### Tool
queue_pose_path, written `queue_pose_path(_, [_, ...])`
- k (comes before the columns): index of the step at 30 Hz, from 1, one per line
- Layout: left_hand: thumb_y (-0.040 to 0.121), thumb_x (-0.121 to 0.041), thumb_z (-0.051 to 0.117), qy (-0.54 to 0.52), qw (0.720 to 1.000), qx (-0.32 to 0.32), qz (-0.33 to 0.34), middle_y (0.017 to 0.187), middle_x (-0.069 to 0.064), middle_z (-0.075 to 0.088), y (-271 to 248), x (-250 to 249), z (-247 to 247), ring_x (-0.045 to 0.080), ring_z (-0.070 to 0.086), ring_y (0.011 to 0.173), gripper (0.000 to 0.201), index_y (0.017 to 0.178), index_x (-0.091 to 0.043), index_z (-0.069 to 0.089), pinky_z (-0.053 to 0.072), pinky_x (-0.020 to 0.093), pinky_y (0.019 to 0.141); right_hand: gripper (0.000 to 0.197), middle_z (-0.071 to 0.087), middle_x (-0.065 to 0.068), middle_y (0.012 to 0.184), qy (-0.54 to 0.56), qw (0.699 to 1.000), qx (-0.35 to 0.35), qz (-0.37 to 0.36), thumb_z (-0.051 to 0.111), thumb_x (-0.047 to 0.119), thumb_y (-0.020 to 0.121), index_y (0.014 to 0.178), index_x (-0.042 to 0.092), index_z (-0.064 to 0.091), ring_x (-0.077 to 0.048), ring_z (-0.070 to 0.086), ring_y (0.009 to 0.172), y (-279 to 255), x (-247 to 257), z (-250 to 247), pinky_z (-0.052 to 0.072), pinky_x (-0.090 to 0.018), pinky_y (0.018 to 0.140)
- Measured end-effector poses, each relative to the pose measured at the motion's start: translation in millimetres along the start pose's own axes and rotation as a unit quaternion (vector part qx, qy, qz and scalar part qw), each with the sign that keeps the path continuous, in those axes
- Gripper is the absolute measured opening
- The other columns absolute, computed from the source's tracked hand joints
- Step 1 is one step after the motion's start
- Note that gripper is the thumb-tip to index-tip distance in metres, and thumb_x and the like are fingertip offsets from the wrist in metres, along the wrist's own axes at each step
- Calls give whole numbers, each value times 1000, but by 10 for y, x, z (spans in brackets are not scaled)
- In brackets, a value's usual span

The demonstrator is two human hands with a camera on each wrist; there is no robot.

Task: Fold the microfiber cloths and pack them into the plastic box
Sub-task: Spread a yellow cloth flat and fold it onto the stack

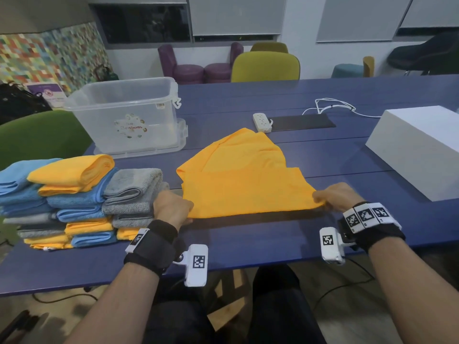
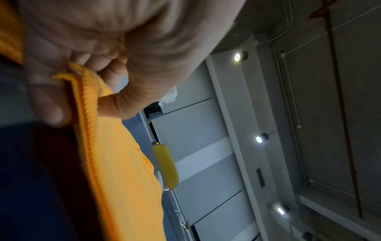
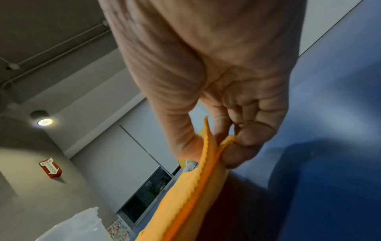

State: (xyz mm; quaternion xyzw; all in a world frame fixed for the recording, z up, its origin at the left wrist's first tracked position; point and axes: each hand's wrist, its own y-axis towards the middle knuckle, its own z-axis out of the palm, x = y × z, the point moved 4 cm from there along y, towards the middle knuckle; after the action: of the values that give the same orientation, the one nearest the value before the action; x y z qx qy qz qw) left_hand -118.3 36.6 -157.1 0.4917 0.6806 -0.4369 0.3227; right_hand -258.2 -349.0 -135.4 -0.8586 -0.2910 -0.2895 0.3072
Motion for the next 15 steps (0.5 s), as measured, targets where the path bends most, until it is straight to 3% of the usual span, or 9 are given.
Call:
queue_pose_path(2, [76,14,65,19,1000,18,6,72,10,51,-52,53,-23,26,60,57,29,66,-7,48,63,55,67,23,53,-11,63,-46,999,26,10,67,1,85,68,3,51,-4,47,26,-63,-72,3,30,-13,30])
queue_pose_path(5, [81,3,73,55,998,36,-11,60,7,41,-51,167,-3,13,50,31,39,61,-10,43,62,60,72,20,57,-14,66,-70,997,40,18,70,6,85,75,3,53,-7,49,29,-3,-216,71,31,-12,32])
queue_pose_path(8, [90,-5,71,54,998,39,1,46,-2,43,-34,201,20,11,47,27,44,59,-12,40,62,61,73,22,64,-12,60,-53,998,31,4,74,17,87,75,5,60,-15,57,44,64,-278,132,46,-22,50])
queue_pose_path(9, [91,-4,70,58,998,35,11,49,-3,48,-30,196,22,12,51,29,41,61,-11,43,62,60,71,22,65,-11,59,-52,998,23,-2,75,18,87,75,5,62,-18,59,51,94,-299,131,50,-27,58])
queue_pose_path(12, [93,-4,69,75,996,1,44,73,12,66,-116,127,-66,28,67,45,17,79,-4,59,63,46,58,23,66,-7,55,-79,997,2,-18,76,22,87,76,4,67,-20,60,60,87,-362,70,51,-34,66])
queue_pose_path(15, [94,-9,70,119,990,4,75,58,16,69,-262,176,-202,26,65,43,9,90,-2,66,51,28,43,28,65,-6,54,-94,995,-1,-28,81,23,84,81,-3,70,-20,59,60,-28,-477,2,45,-32,62])
